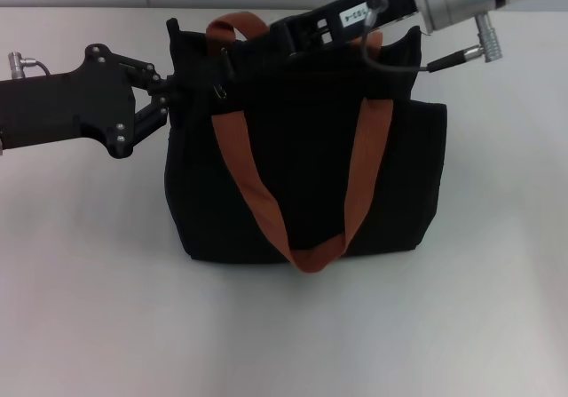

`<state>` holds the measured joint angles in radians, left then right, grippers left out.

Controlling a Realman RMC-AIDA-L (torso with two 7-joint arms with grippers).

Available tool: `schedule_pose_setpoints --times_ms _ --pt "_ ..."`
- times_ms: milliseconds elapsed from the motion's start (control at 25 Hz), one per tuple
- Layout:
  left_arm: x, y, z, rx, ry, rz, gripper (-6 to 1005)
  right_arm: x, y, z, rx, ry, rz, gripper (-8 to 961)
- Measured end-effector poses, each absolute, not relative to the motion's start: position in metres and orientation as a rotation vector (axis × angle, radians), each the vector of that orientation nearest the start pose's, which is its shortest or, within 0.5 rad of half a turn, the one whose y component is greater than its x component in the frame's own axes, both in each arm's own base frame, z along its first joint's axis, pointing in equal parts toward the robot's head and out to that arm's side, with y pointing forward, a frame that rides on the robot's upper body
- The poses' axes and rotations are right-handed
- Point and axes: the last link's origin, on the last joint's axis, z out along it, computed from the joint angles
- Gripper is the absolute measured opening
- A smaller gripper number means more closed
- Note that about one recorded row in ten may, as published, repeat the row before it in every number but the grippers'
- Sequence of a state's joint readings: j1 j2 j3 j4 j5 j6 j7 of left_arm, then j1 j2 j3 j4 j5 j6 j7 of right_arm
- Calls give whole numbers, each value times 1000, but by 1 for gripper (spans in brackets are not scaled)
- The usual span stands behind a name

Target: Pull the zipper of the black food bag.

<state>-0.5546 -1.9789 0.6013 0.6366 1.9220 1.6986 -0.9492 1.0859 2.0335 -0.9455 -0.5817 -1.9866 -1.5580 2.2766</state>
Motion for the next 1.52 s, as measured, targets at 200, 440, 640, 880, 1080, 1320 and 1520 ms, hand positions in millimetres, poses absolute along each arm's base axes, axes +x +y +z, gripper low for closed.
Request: schedule_pose_setpoints --times_ms 200,440,640,880,1080,1320,1520 --pt "-257 339 53 -2650 50 -729 72 60 401 -33 -3072 1182 471 826" --pt "-257 338 53 -2655 53 -737 72 59 402 -38 -3063 1175 456 825" --pt "-256 338 54 -2654 60 -734 72 59 401 -39 -3065 1172 449 759" --pt "-255 338 54 -2654 63 -735 72 59 403 -39 -3055 1168 453 660" --pt "-255 339 54 -2655 63 -735 72 59 404 -39 -3046 1163 452 485" --pt "-254 339 55 -2645 65 -743 73 62 407 -41 -3020 1154 414 450" --pt "-254 340 55 -2644 65 -743 73 58 405 -44 -3036 1147 413 450"
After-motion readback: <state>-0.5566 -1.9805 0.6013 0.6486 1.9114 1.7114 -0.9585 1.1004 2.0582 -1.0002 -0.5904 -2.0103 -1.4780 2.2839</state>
